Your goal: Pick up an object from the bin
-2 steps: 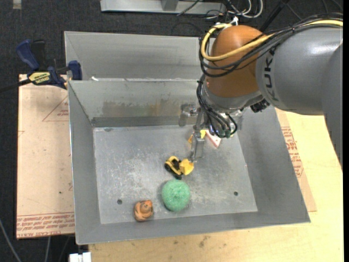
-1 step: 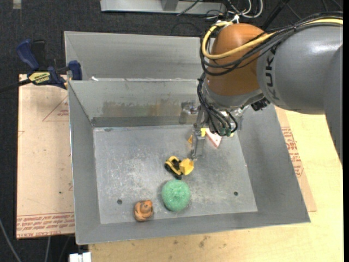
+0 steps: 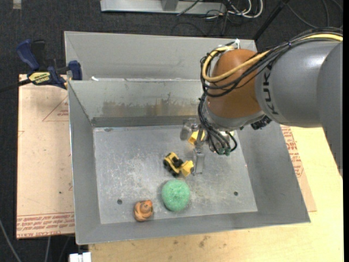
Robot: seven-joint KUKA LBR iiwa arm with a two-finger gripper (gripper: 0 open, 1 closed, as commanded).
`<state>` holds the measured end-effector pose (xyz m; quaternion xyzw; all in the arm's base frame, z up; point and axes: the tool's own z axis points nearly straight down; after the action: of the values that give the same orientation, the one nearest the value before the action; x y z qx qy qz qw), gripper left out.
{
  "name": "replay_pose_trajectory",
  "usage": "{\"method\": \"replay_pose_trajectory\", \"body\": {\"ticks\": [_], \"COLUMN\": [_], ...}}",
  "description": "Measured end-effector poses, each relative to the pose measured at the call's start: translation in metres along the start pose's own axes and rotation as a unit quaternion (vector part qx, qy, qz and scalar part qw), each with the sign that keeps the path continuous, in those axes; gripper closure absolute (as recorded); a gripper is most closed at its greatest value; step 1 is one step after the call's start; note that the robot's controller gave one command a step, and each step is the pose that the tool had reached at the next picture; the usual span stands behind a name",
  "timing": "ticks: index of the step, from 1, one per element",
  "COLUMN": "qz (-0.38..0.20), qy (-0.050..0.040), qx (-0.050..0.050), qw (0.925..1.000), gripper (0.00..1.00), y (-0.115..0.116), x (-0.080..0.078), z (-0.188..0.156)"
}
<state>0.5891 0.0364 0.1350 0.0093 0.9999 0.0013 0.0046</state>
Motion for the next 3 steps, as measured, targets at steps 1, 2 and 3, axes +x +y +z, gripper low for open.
{"method": "replay_pose_trajectory", "body": {"ticks": [1,2,3], "qz": [-0.03,-0.032,-0.097], "qy": [0.0025,0.0044,0.0028], "qx": [0.001,0.002,0.001], "qw": [0.9995,0.9995,0.9953], "gripper": [0.0,0.0,0.0], "y": [-0.027,-0.024,0.032], "x": [-0.005,0.004,-0.004], "z": [0.054,0.07,0.067]}}
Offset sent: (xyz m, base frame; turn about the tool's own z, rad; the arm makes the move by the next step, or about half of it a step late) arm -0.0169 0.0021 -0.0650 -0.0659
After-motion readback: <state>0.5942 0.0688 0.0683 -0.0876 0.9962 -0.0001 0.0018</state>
